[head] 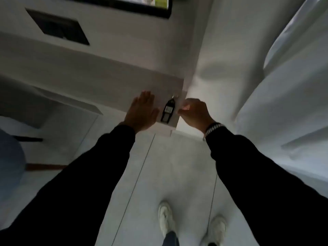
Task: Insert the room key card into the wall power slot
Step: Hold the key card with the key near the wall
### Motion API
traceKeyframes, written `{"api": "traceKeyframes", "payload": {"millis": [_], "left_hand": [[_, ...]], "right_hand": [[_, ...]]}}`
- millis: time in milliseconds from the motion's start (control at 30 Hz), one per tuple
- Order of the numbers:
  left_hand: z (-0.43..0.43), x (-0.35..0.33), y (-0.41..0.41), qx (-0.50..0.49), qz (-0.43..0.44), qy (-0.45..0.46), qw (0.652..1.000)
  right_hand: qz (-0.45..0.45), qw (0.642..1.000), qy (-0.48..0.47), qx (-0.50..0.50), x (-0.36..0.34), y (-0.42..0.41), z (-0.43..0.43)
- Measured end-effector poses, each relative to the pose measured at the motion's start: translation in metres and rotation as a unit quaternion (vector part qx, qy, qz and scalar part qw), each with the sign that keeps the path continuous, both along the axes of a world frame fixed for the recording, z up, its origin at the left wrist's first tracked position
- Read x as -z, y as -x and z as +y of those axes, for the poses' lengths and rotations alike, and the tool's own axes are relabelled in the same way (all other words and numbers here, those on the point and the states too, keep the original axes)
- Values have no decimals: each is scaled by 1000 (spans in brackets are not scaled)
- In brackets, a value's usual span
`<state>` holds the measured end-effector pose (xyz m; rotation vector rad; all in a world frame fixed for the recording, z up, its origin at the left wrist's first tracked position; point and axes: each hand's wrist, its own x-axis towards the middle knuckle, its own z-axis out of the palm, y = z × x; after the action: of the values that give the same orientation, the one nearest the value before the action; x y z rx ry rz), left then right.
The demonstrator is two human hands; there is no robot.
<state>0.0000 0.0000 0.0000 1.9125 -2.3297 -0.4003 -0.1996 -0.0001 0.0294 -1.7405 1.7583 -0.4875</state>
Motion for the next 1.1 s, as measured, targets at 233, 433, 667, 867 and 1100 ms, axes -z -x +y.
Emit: {"api": "traceKeyframes", "payload": {"millis": [233, 433, 667, 867, 1100], "left_hand": [[-36, 33, -1, -59, -23, 3, 998], [-46, 40, 5, -97, -27, 23, 995], [-46, 43, 5, -107, -24, 32, 993], [-19, 34, 31, -42, -18, -7, 999], [5, -5, 74, -35, 62, -4, 997]], "right_hand": [[10, 995, -17, 97, 22, -36, -30], [34, 997, -32, 66, 21, -28, -41], [-44, 992, -59, 101, 17, -5, -29], [-319, 887, -236, 234, -13, 15, -7], [-368, 874, -204, 243, -51, 52, 33]]}}
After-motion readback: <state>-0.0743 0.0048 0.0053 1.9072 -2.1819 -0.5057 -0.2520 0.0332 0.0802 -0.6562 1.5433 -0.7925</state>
